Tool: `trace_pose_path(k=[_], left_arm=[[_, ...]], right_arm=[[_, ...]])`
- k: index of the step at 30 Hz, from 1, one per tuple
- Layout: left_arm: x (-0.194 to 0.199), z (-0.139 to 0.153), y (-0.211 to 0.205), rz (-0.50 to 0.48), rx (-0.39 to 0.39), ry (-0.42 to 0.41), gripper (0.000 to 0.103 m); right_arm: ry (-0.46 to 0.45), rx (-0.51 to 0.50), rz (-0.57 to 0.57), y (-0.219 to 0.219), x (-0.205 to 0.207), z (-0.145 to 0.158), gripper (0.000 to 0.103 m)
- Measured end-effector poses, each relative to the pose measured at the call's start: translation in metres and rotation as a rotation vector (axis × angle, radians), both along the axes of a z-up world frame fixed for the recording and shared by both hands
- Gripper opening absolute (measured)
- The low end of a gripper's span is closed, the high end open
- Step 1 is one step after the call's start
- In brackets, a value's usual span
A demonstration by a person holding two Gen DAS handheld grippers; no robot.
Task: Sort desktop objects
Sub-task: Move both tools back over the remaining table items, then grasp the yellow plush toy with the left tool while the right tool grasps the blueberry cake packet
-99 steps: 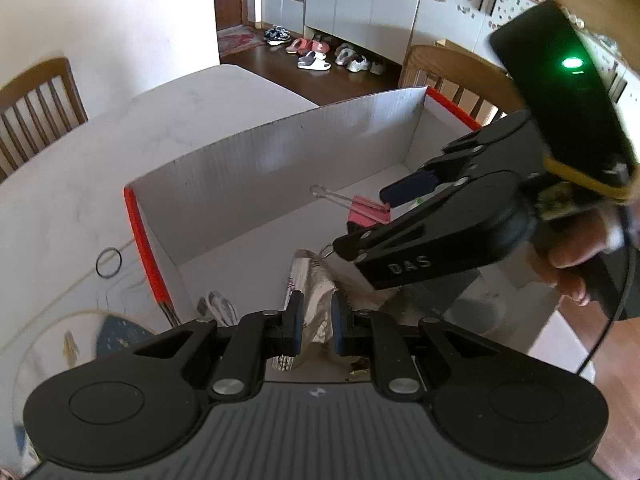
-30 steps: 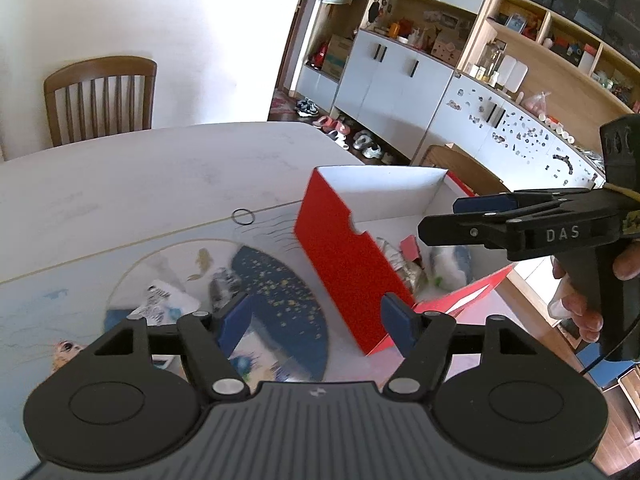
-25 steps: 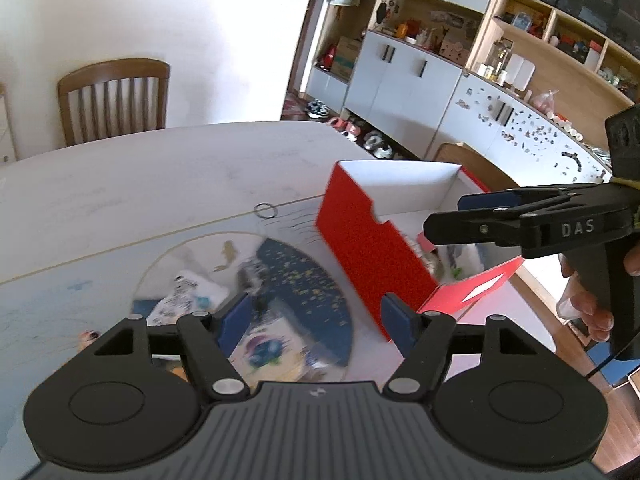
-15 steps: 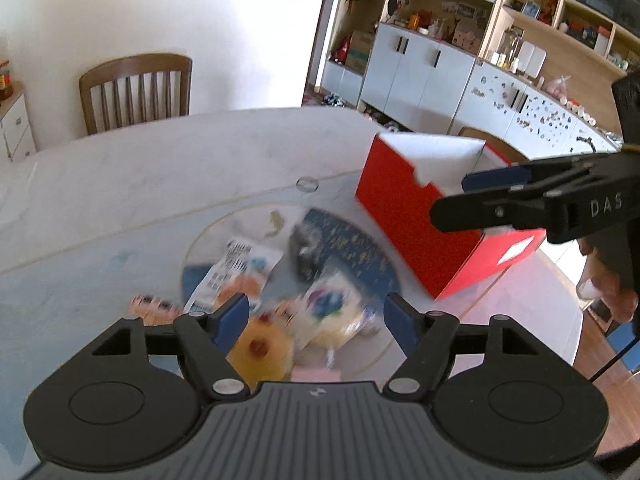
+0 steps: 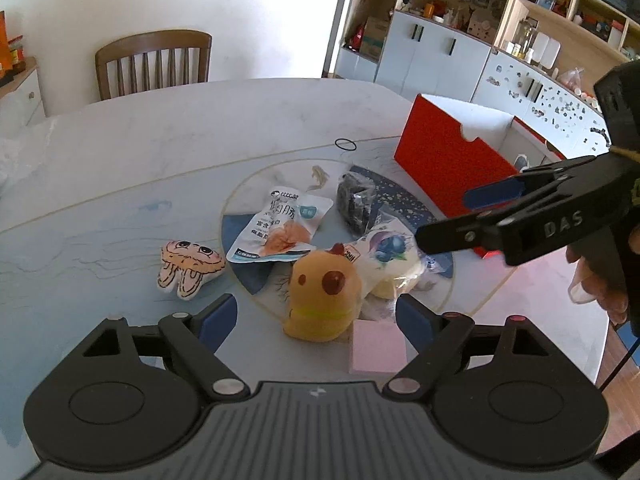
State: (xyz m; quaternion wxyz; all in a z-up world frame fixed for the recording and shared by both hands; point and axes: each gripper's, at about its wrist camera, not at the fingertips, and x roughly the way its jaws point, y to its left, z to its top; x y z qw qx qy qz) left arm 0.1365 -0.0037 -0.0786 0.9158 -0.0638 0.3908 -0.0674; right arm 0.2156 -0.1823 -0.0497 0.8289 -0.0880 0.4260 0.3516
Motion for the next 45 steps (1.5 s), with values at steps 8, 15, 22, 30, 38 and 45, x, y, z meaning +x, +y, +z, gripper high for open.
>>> trace_pose_path(k=[8,15,22,30,38,45], left_arm=[[0.015,-0.02,-0.008,-0.054,0.034,0.003,0.086],[0.025,-0.032,-0.011,-0.067,0.071,0.009,0.086],[0.03,-0.036,-0.009,-0.068,0.077,0.011,0.076],[0.03,-0.038,-0.012,-0.101,0.073,0.014,0.053],[0.029,-0.032,-0.016,-0.113,0.064,0.014,0.044],[0.026,-0.015,-0.017,-0.109,0.034,0.006,0.044]], right_arm=[[0.028,-0.08,0.01,0.018,0.007,-0.027,0.1],[0.051,-0.11,0.024,0.029,0.011,-0.041,0.099],[0.085,-0.103,0.029,0.032,0.015,-0.048,0.089],[0.112,-0.075,0.032,0.03,0.017,-0.049,0.074],[0.122,-0.053,0.006,0.019,0.019,-0.046,0.065],[0.134,-0.016,-0.031,0.002,0.019,-0.036,0.063]])
